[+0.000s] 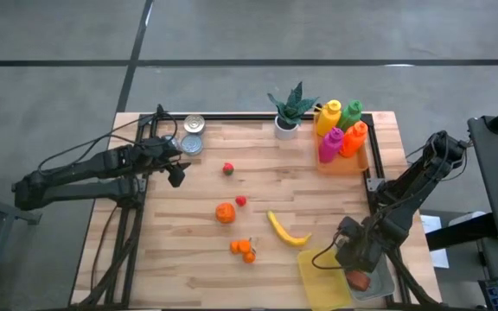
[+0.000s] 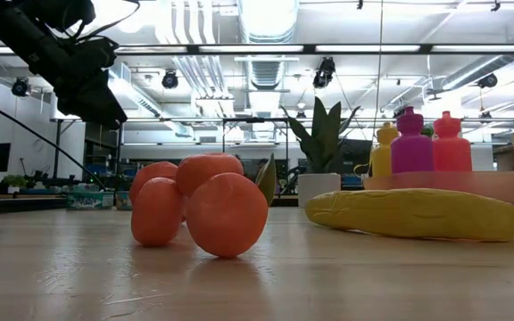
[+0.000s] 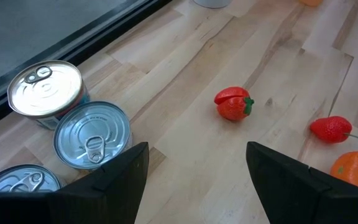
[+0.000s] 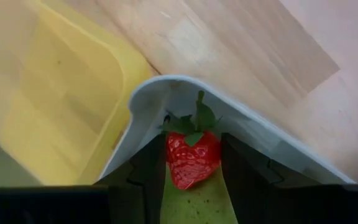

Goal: Pick & Place Food Item
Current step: Put the bottom red strawberry into the gray bin, then put the red cherry into the gray bin

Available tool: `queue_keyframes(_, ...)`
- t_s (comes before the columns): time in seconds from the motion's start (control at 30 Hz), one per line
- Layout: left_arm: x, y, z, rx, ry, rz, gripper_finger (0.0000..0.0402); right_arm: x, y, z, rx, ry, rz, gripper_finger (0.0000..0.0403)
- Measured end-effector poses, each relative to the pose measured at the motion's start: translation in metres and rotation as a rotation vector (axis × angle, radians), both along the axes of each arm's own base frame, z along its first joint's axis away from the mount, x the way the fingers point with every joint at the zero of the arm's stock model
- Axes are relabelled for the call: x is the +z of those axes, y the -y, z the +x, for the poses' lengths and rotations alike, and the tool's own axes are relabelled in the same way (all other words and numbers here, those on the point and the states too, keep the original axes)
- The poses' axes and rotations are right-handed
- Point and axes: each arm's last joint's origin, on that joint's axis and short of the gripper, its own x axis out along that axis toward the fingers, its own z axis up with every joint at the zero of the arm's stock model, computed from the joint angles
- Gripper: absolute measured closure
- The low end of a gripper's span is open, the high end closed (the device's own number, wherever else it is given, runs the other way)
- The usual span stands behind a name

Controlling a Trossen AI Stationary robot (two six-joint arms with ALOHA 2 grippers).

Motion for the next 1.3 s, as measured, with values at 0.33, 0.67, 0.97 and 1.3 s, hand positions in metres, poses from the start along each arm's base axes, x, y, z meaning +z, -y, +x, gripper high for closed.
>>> queue_keyframes(0.33, 0.000, 0.000, 0.000, 0.000, 0.000, 0.000, 0.0126, 0.001, 0.000, 0.001, 0.008, 0.016, -0.013, 0.0172)
queue_keyframes(0.67, 0.000, 0.000, 0.000, 0.000, 0.000, 0.000, 0.0126, 0.007, -0.001, 0.001, -0.008, 0.006, 0.025, 0.0138)
queue_keyframes(0.97, 0.000, 0.000, 0.000, 0.000, 0.001, 0.000, 0.0126, 0.035, -0.004, 0.003, 0.025, 0.048, 0.070, 0.0138)
queue_keyframes(1.3, 0.000, 0.000, 0.000, 0.000, 0.000, 0.000, 0.0126, 0.075, 0.000, 0.014, 0.031, 0.206, -0.058, 0.0138)
